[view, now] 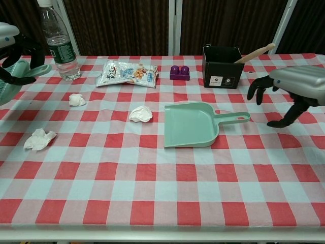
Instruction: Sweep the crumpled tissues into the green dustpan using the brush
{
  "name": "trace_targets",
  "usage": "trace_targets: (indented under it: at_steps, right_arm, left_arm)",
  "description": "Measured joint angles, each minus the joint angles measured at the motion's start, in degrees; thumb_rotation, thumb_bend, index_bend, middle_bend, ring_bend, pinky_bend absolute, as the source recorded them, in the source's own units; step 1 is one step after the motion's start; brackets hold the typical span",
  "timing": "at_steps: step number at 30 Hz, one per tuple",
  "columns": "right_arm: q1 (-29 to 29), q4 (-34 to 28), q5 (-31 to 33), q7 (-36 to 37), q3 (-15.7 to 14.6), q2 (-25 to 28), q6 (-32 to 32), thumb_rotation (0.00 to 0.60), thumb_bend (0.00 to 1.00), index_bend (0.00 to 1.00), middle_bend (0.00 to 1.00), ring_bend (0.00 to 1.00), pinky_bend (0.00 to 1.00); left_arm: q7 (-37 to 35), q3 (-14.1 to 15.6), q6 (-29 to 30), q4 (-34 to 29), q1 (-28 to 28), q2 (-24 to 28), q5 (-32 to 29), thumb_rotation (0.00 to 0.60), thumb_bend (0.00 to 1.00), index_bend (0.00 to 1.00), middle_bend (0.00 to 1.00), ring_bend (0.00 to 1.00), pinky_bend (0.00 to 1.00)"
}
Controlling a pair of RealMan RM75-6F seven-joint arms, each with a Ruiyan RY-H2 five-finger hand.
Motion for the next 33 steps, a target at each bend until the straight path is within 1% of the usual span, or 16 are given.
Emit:
trace_targets:
  at_steps: [2, 6, 10, 17, 24, 26, 27, 28, 31, 33]
  right_arm:
    - [2.0, 2.3, 2.5, -1.8, 0.5, -2.8, -0.8, 0.6, 0.14, 0.3, 0.35, 0.16, 0.22]
    - [4.7, 4.8, 5.7, -4.0, 1.1, -6.2, -1.3, 0.6, 0.17, 0.31, 0.37, 0.17, 0.22]
    - [6.3, 5.6, 7.6, -5.7, 1.0, -7.4, -1.2, 0.6, 0.17, 0.33, 0.38, 0.18, 0.22]
    - [8.2, 6.5, 10.4, -8.3, -0.3, -8.8, -0.9, 0.6, 0.2, 0.36, 0.4, 0.19, 0.22]
    - [9.5, 7.9, 12.2, -9.2, -1.2, -10.1, -0.6, 0.6, 0.22, 0.41, 0.4, 0.2, 0.22]
    - [9.8, 8.1, 12.6, -9.2, -1.4, -10.4, -0.5, 0.6, 0.24, 0.43, 0.4, 0.22, 0.22]
    - [10.0, 8.2, 12.6, -9.1, -1.4, -10.6, -0.4, 0.6, 0.27, 0.45, 0.41, 0.23, 0.23]
    - [10.0, 8.3, 12.7, -9.1, -1.5, -10.7, -0.3, 0.6, 0.3, 0.47, 0.42, 0.25, 0.24]
    - [10.4, 8.5, 12.7, -9.0, -1.4, -11.0, 0.4, 0.6, 0.34, 0.54, 0.46, 0.28, 0.25]
    - [10.7, 8.2, 12.8, -9.3, -1.2, -10.9, 0.9, 0.6, 0.35, 0.57, 0.48, 0.29, 0.26]
  left_arm:
    - [-0.2, -0.1, 0.0, 0.2, 0.1, -0.1, 0.1, 0.6, 0.48, 0.55, 0.56, 0.72, 0.95]
    - [-0.7, 0.0, -0.1, 0.5, 0.3, -0.2, 0.4, 0.6, 0.48, 0.55, 0.56, 0.72, 0.95]
    - [-1.0, 0.0, -0.3, 0.9, 0.4, -0.5, 0.6, 0.6, 0.48, 0.55, 0.56, 0.72, 0.95]
    - [-1.5, 0.0, -0.5, 1.3, 0.7, -0.7, 0.9, 0.6, 0.48, 0.55, 0.56, 0.71, 0.95]
    - [-1.6, 0.0, -0.8, 1.8, 0.7, -0.9, 1.2, 0.6, 0.48, 0.55, 0.56, 0.71, 0.95]
    - [-1.7, 0.1, -1.0, 2.0, 0.7, -1.1, 1.3, 0.6, 0.48, 0.55, 0.56, 0.71, 0.95]
    - [-1.7, 0.1, -1.0, 2.1, 0.7, -1.1, 1.3, 0.6, 0.48, 0.55, 0.56, 0.71, 0.95]
    - [-1.8, 0.1, -0.9, 2.2, 0.7, -1.2, 1.4, 0.6, 0.48, 0.55, 0.56, 0.71, 0.95]
    - [-2.5, -0.1, -1.0, 2.9, 0.7, -1.4, 1.4, 0.6, 0.48, 0.55, 0.56, 0.71, 0.95]
    - [-3.1, -0.3, -1.2, 3.7, 0.5, -1.5, 1.4, 0.6, 0.48, 0.55, 0.56, 0.71, 0.95]
